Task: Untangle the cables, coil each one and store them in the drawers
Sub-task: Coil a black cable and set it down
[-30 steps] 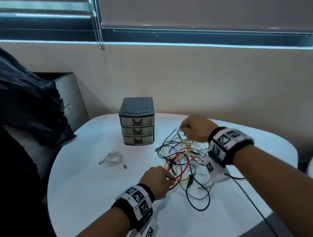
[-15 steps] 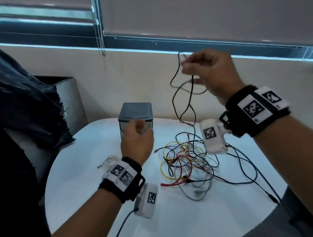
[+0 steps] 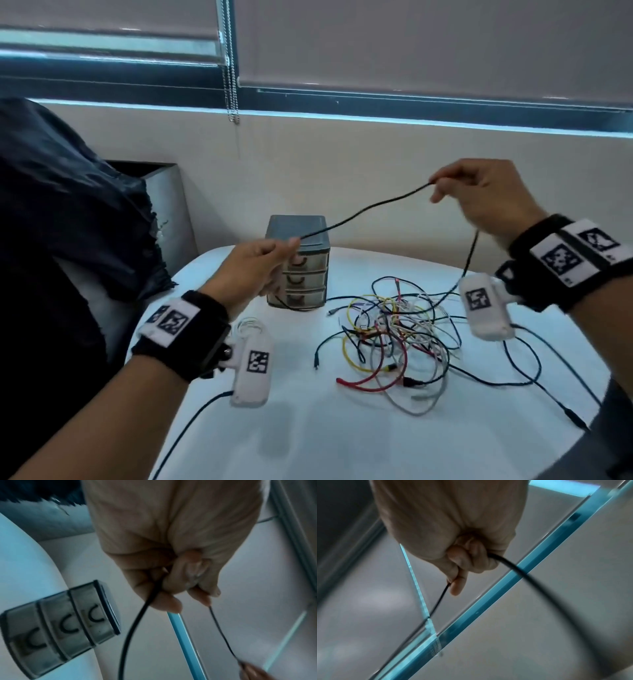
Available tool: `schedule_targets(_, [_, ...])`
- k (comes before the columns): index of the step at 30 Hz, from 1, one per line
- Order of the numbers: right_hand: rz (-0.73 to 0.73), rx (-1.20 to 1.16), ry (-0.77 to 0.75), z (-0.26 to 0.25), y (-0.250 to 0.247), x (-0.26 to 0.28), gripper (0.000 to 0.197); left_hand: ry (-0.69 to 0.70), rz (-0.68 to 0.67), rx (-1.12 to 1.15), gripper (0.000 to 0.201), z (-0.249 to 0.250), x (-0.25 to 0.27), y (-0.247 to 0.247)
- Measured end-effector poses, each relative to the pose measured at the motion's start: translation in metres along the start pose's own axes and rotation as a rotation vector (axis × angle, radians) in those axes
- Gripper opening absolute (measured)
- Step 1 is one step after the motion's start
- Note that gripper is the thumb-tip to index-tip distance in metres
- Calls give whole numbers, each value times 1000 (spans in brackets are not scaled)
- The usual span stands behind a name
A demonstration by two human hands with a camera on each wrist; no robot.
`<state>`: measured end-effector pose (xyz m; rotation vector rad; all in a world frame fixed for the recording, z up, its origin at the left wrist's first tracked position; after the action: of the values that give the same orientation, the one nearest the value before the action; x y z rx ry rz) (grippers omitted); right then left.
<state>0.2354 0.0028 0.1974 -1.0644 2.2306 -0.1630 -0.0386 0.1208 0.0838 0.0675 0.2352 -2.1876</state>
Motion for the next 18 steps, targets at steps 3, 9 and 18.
schedule_targets(3, [104, 89, 39, 27, -33, -14, 13, 1, 10, 42, 30, -11, 9, -23])
schedule_targets(9, [452, 139, 146, 62, -109, -25, 23, 30, 165, 49, 35, -26, 17, -64])
schedule_targets(18, [71, 584, -332, -7, 6, 23, 42, 146, 76, 228, 24, 28, 1, 7])
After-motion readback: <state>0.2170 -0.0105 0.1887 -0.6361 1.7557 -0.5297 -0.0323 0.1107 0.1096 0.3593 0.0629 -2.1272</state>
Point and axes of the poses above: each hand's wrist, its own x-axis away from the middle knuckle, its own y-axis out of the palm, z = x × y, the point moved 6 cm from there along -x, towards the middle knuckle, and after that the axes turned 5 degrees about -x, right-handed, at the moved point
